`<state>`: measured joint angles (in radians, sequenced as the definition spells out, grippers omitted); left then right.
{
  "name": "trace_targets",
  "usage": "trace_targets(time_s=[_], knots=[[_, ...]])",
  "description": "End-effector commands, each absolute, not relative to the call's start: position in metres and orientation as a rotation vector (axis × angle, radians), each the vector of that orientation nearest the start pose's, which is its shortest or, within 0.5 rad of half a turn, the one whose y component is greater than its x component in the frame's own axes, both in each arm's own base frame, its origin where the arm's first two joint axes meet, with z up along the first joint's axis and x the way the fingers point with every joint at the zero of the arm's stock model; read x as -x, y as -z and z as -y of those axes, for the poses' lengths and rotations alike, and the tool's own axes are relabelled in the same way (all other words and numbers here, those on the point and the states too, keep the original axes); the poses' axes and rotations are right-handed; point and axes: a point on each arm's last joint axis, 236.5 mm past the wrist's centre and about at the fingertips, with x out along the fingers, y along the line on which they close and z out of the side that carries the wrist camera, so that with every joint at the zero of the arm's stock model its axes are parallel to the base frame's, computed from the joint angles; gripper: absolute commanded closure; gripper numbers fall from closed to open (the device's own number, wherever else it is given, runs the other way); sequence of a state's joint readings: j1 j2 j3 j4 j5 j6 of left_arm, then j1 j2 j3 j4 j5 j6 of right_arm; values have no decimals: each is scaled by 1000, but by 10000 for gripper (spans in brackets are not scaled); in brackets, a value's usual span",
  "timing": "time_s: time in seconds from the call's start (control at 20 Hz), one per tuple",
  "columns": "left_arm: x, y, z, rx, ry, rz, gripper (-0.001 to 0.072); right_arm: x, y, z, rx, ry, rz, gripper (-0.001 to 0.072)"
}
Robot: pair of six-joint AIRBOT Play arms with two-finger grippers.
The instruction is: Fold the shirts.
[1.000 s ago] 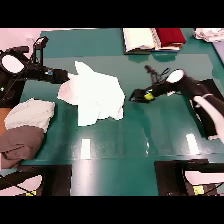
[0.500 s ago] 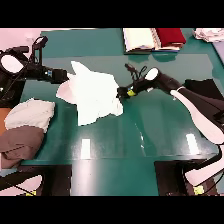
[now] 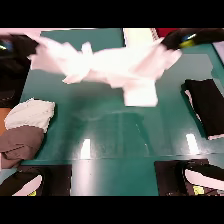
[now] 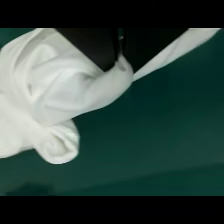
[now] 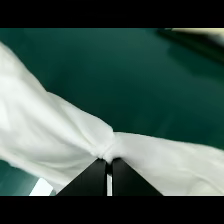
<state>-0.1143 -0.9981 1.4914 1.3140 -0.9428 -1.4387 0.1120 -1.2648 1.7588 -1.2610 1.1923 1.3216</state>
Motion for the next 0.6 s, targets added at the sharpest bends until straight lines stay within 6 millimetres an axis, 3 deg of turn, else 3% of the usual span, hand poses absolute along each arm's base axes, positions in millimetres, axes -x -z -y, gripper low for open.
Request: trace_targets(time_s=[0.0,0.1,0.2,0.3,0.45,0.55], knots=[[-366,-382,87,32,302,-241,685,-391,-367,-72,107,-310,-430,696],[-361,-367,91,33,318,-300,685,-369,-389,-65,109,-291,-374,696],[-367,-330,95,47,330,-390,685,-356,-381,-65,105,-293,-387,696],[-380,-272,96,58,323,-510,685,-354,-341,-65,68,-291,-480,696],[-390,-161,96,71,303,-740,684,-352,-254,-64,33,-292,-672,696],[-392,-102,95,81,289,-862,684,-349,-202,-65,3,-291,-785,697]])
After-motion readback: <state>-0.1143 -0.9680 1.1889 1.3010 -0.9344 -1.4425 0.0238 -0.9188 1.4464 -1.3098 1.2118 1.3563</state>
